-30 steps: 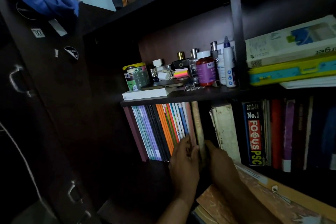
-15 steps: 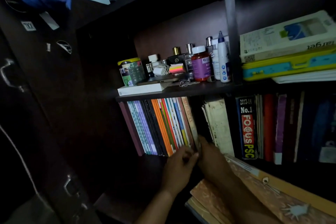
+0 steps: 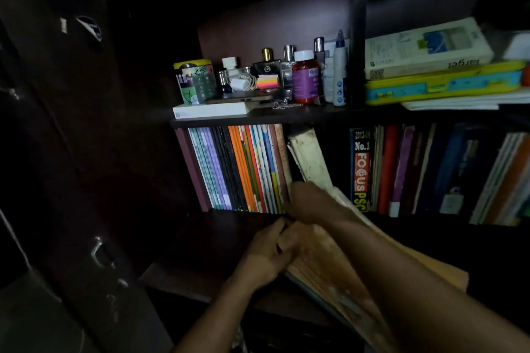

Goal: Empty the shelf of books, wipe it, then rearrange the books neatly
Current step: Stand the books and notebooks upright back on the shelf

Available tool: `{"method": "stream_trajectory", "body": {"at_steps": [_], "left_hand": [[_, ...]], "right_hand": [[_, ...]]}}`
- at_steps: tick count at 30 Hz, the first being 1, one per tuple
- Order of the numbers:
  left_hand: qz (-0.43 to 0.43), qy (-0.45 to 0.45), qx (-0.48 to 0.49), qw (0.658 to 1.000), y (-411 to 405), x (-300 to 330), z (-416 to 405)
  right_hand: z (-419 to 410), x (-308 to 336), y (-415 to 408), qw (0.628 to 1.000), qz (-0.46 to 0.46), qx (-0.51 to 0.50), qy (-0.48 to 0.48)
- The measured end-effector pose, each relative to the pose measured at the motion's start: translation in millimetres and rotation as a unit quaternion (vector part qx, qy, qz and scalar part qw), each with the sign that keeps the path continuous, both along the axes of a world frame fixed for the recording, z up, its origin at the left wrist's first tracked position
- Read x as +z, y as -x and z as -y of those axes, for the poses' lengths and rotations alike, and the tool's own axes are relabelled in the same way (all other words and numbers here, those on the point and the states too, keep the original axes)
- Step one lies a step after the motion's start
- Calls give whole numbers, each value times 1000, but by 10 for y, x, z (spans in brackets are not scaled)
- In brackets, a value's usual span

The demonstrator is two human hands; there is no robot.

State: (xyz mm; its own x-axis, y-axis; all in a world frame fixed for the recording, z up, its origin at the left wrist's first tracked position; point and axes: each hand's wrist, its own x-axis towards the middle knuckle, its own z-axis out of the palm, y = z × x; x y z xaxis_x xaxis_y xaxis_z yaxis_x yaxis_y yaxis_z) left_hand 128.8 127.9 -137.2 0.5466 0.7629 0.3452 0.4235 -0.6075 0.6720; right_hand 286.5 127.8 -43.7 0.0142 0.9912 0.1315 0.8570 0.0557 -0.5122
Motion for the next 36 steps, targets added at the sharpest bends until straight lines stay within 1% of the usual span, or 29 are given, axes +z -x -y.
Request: {"method": "stream_trajectory", "body": {"at_steps": [3, 5, 6, 7, 9, 10, 11, 12, 14, 15, 17, 21, 23, 25, 27, 29, 32, 34, 36], "left_hand": [[21, 7, 13, 1000, -10, 69, 14], [19, 10, 26, 999, -21, 79, 12], [15, 11, 32, 999, -25, 91, 18], [8, 14, 36, 999, -28, 98, 27], [-1, 21, 32, 999, -49, 127, 75], [-9, 19, 34, 999, -53, 135, 77], [-20, 11, 36, 999, -52, 144, 92], [-36, 0, 38, 999, -47, 146, 101], [-70, -28, 46, 996, -54, 158, 188], [-87, -42, 51, 994, -62, 163, 230], [-126, -64, 54, 989, -57, 146, 333], [-159, -70, 65, 983, -44, 198, 539], [-180, -47, 61, 981, -22, 212, 623], [-205, -5, 55, 977, 21, 244, 668], [-212, 13, 33, 977, 53, 259, 674], [-208, -5, 17, 978, 56, 255, 674], [-204, -39, 27, 978, 48, 217, 662], [-190, -52, 31, 980, 39, 195, 663], [-181, -58, 29, 981, 35, 202, 679]], "right_hand": [[384, 244, -194, 995, 0, 20, -99], [710, 175, -437, 992, 53, -39, -106], [883, 97, -587, 989, 92, -89, -75], [1036, -8, -749, 984, 117, -136, -21], [1365, -240, -1067, 971, 118, -189, 83], [1477, -357, -1173, 969, 98, -199, 108], [1591, -439, -1241, 971, 70, -201, 109], [1676, -509, -1292, 975, 30, -204, 86], [1806, -563, -1341, 974, -59, -219, 8], [1817, -562, -1362, 970, -81, -227, -14], [1824, -539, -1351, 970, -80, -228, -16], [1800, -532, -1344, 971, -69, -230, -15], [1797, -541, -1368, 971, -61, -231, -17], [1800, -543, -1372, 970, -69, -231, -21], [1805, -555, -1367, 968, -90, -232, -23], [1826, -557, -1359, 964, -112, -237, -35], [1844, -561, -1372, 956, -153, -246, -54], [1851, -588, -1417, 943, -194, -262, -72], [1857, -615, -1474, 921, -255, -275, -105]]}}
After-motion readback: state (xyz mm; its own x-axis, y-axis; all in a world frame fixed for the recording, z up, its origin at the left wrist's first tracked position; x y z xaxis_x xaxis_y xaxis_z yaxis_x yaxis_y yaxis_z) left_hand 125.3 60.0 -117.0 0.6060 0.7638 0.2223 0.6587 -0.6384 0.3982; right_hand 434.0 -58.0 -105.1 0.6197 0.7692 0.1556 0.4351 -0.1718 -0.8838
